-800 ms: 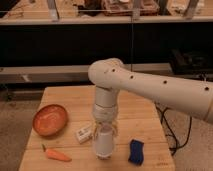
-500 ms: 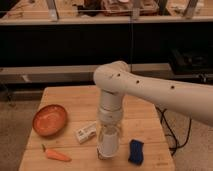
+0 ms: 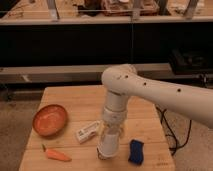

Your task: Place the ceramic cup over the eraser

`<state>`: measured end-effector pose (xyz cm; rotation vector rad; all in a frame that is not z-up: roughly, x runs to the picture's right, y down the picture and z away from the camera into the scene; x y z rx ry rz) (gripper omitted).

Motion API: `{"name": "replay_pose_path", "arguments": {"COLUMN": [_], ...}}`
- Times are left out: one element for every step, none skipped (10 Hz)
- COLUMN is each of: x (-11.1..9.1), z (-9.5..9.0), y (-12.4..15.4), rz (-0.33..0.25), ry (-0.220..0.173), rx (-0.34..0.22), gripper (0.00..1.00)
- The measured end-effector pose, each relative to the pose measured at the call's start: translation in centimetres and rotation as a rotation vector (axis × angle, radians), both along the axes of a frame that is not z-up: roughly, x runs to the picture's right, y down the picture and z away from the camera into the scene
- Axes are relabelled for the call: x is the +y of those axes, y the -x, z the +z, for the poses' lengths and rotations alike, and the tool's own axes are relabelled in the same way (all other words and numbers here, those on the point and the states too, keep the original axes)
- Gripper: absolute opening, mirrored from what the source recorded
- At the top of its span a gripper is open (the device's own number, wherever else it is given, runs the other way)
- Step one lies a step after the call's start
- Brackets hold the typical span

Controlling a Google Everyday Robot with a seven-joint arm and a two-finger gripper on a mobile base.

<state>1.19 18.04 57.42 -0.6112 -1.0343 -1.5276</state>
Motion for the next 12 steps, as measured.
{"name": "replay_pose_path", "arguments": {"x": [-0.5, -0.7, -0.8, -0.8, -0.7, -0.5, -0.4, 0.0, 0.3, 0.9, 1.6, 2.1], "z": [0.0, 0.1, 0.2, 0.3, 0.3, 0.3, 0.2, 0.3, 0.3, 0.3, 0.2, 0.3], "y": [0.9, 1.5, 1.7, 2.0, 2.1, 2.2, 2.2, 2.1, 2.0, 1.7, 1.4, 1.0], "rz": [0.001, -0.005, -0.005, -0.010, -0.019, -0.032, -0.042, -0.052, -0.061, -0.071, -0.077, -0.074], "ry": [0.001, 0.007, 0.014, 0.025, 0.032, 0.037, 0.041, 0.051, 0.056, 0.063, 0.068, 0.075], "rx": [-0.018, -0.026, -0.025, -0.023, -0.019, -0.012, -0.005, 0.003, 0.007, 0.012, 0.017, 0.023], "gripper": [0.00, 0.00, 0.00, 0.00, 0.00, 0.00, 0.00, 0.00, 0.00, 0.00, 0.00, 0.03]}}
